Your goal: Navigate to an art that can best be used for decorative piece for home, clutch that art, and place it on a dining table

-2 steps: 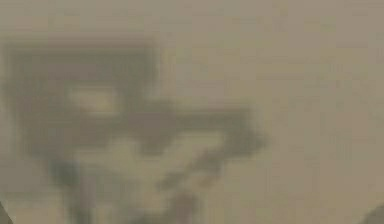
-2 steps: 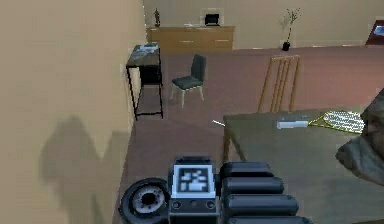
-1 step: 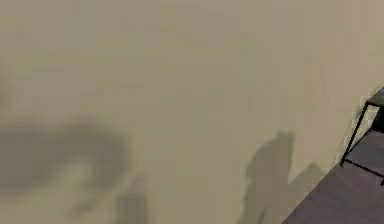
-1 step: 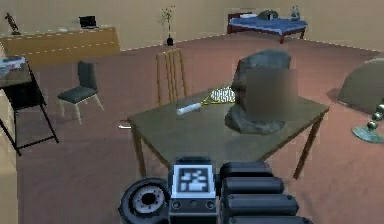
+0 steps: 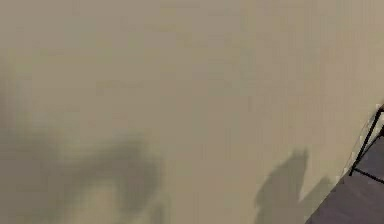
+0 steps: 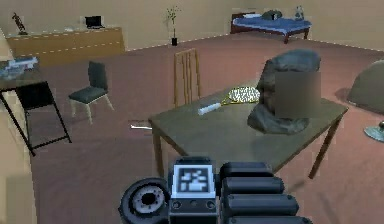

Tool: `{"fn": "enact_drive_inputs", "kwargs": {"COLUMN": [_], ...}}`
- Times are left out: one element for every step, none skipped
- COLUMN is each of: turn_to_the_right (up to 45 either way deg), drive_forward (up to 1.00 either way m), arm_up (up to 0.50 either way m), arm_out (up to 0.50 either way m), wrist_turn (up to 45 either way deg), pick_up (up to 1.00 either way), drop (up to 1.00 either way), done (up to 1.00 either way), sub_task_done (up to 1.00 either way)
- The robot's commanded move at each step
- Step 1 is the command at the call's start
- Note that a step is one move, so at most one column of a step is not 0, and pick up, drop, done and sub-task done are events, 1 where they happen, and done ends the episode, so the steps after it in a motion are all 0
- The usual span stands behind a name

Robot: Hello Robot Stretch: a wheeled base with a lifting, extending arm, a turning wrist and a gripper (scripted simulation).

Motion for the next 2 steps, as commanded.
{"fn": "enact_drive_inputs", "kwargs": {"turn_to_the_right": [45.0,18.0], "drive_forward": [0.00,0.00], "arm_up": [0.00,0.00], "arm_out": [0.00,0.00], "wrist_turn": [0.0,0.0], "pick_up": [0.00,0.00], "drop": [0.00,0.00], "done": [0.00,0.00], "sub_task_done": [0.00,0.00]}}
